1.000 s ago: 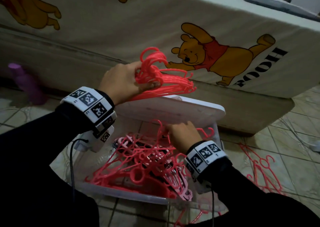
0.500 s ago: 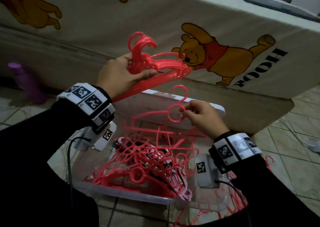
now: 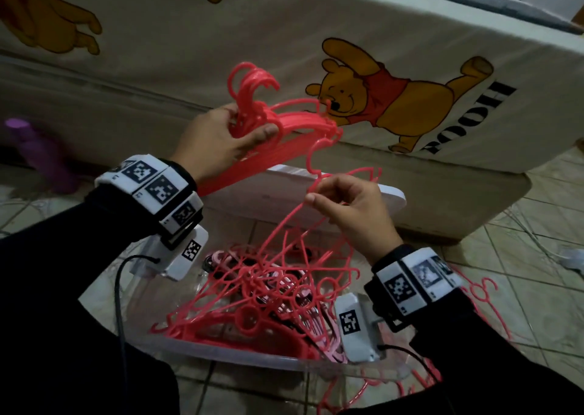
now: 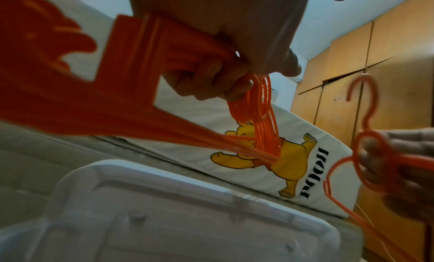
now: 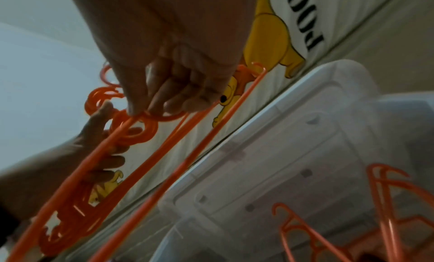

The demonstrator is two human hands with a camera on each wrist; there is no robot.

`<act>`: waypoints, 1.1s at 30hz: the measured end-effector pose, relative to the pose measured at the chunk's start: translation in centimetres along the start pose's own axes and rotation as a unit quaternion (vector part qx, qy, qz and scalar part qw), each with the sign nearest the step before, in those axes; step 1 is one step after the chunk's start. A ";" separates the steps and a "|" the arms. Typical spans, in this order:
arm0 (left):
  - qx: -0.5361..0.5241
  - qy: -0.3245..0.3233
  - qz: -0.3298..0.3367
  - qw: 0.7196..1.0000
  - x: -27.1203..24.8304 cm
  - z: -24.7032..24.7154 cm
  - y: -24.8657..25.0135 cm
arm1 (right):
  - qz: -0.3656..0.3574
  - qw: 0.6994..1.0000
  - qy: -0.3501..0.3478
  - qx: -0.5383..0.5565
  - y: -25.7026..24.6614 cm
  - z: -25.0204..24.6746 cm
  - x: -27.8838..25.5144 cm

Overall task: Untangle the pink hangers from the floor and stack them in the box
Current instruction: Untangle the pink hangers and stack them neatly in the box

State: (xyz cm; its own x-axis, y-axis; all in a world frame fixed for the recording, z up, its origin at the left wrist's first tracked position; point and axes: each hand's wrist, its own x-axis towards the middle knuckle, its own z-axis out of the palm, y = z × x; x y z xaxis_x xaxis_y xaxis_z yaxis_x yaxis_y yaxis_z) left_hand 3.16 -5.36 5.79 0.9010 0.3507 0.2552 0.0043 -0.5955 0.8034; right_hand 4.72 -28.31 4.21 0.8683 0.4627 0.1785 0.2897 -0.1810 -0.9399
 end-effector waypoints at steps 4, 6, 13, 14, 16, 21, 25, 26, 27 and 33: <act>-0.008 -0.083 0.006 0.996 -1.0 1.4 0.1 | -0.037 0.994 0.086 -0.061 0.1 0.8 0.7; -0.005 -0.107 0.006 0.994 -1.7 2.1 0.3 | -0.046 0.991 0.114 -0.057 0.3 1.4 1.0; -0.001 -0.154 0.022 0.988 -3.1 3.6 1.2 | -0.033 0.991 0.132 -0.016 1.3 2.8 1.8; 0.009 -0.151 0.029 0.988 -3.2 3.7 1.1 | -0.033 0.992 0.125 0.003 1.4 2.8 1.9; 0.041 -0.140 0.039 0.989 -3.4 3.8 1.0 | -0.026 0.992 0.109 0.054 1.4 3.0 1.9; 0.077 -0.111 0.046 0.990 -2.6 3.1 0.5 | -0.017 0.990 0.045 0.133 1.7 2.1 2.3; 0.098 -0.083 0.037 0.991 -1.1 1.7 -0.2 | -0.036 0.998 0.027 -0.042 3.5 1.9 2.3; 0.098 -0.078 0.031 0.992 -0.7 1.4 -0.3 | -0.034 0.989 -0.027 -0.139 4.1 2.3 2.1; 0.098 -0.074 0.026 0.992 -0.4 1.2 -0.4 | -0.027 0.966 -0.107 -0.235 4.6 3.1 1.8; 0.094 -0.091 0.020 0.991 -0.1 0.9 -0.3 | -0.068 0.800 -0.349 -0.484 7.5 9.8 -0.4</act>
State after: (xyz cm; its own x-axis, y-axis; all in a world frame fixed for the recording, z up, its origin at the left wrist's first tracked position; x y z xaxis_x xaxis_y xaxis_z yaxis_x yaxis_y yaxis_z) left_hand 3.46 -5.83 5.00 0.9652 0.1990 0.1695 0.0330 -0.7359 0.6763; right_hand 2.62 -21.37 -5.76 0.4645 0.8454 -0.2637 0.8313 -0.5189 -0.1992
